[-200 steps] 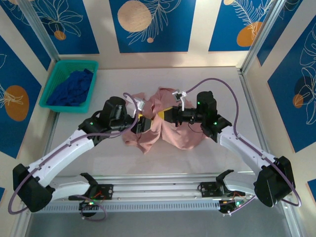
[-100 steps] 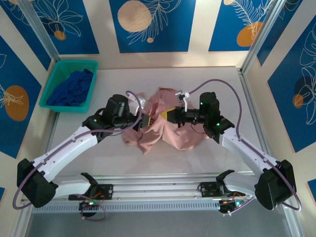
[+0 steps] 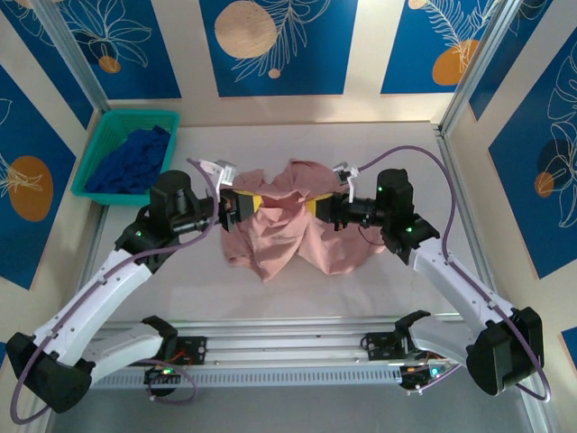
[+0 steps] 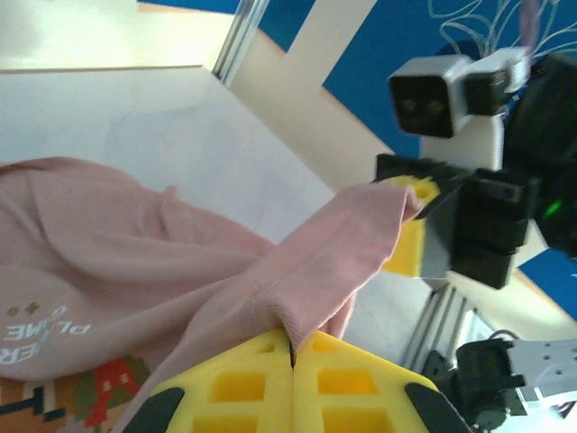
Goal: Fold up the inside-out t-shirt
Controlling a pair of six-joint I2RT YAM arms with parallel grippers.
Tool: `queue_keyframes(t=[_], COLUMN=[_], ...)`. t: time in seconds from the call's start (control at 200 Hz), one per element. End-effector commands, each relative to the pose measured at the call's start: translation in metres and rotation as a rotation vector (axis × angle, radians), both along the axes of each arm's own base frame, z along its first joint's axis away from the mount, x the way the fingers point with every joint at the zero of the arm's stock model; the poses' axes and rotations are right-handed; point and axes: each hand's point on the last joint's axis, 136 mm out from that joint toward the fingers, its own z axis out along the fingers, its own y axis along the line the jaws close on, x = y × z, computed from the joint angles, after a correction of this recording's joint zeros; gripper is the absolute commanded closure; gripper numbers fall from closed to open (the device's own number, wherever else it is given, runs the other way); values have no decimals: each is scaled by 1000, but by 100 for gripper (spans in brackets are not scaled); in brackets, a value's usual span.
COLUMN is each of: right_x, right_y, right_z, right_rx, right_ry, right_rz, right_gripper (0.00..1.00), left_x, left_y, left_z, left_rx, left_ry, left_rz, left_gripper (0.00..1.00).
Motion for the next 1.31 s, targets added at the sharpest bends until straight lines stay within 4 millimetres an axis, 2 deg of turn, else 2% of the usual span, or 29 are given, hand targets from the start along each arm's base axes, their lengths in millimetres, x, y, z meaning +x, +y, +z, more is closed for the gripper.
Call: queue_keyframes(t=[0.0,0.13,0.235,0.3,0.405,0.555,0.62,0.695,0.97,1.07,1.3], right_x=[3,2,2,7,16,12,8,6,8,9,8], right_y=[-1,4,8,3,-8,-6,-2,2,16,18,19], right_z=[-15,-25,-34,-44,-55,-54,-51,-48,-35,-33,-26], right_rx=[-44,-105,-193,-269,-369,-439,-456,-479,-537,-557,-565], right_ry=[23,-3,-37,-42,-55,-122,-161,-211,-334,-359,-386], right_rz=[-27,-32,-48,-102,-190,-187,-171,-158,-149,-152,-152], right_gripper=[91,81,69,63,59,55,48,46,47,51,71], left_x=[-5,-9,-10,-9,-9,-8,-7,-7,-6,-6,-3], left_y=[-5,-10,-13,-14,-14,-15,-15,-16,-18,-18,-16], left_z=[6,1,-4,-6,-7,-9,-10,-10,-14,-15,-21], left_rx=[-22,-6,2,8,11,16,19,18,19,20,39], left_ry=[10,40,65,74,78,83,87,88,104,107,113], left_rz=[-54,-102,-122,-125,-127,-129,-129,-130,-136,-137,-120], left_gripper=[100,100,100,100,100,100,100,100,100,100,100])
